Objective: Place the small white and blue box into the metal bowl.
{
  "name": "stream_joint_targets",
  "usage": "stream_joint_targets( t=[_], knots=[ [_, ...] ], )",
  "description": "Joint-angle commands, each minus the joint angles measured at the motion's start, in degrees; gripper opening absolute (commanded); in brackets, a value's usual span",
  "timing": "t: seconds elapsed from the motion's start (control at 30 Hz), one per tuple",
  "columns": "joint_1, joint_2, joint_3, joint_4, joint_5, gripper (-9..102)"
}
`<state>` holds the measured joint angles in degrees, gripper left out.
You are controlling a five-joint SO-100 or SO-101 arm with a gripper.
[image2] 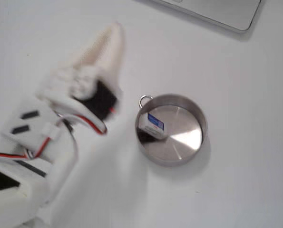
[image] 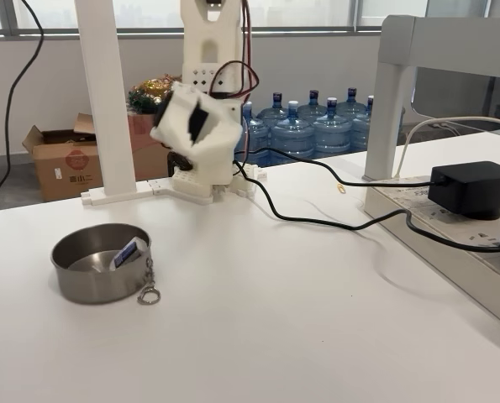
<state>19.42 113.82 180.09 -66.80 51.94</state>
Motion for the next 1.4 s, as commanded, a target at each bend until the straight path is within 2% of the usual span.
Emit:
stream_joint_targets(
  t=[0.0, 0.23, 0.3, 0.37, 0.5, 0.77, 0.93, 1.13, 1.37],
  knots=[
    [-6.7, 5.1, 2.1, 0.0, -18.2, -4],
    [-19.2, 6.4, 2.8, 0.9, -44.6, -4],
    [-21.7, 9.1, 2.8, 7.3, -49.2, -4],
    [-23.6, 17.5, 2.8, 17.8, -52.5, -4],
    [-25.8, 36.9, 3.0, 44.3, -55.9, -4],
    [-25.9, 68.9, 5.0, 94.7, -55.5, -3],
    [-25.9, 79.5, 5.0, 115.3, -55.5, -4],
    [-26.0, 86.9, 4.9, 127.8, -55.5, -4],
    [-25.9, 87.0, 4.9, 127.8, -55.5, -4]
  ],
)
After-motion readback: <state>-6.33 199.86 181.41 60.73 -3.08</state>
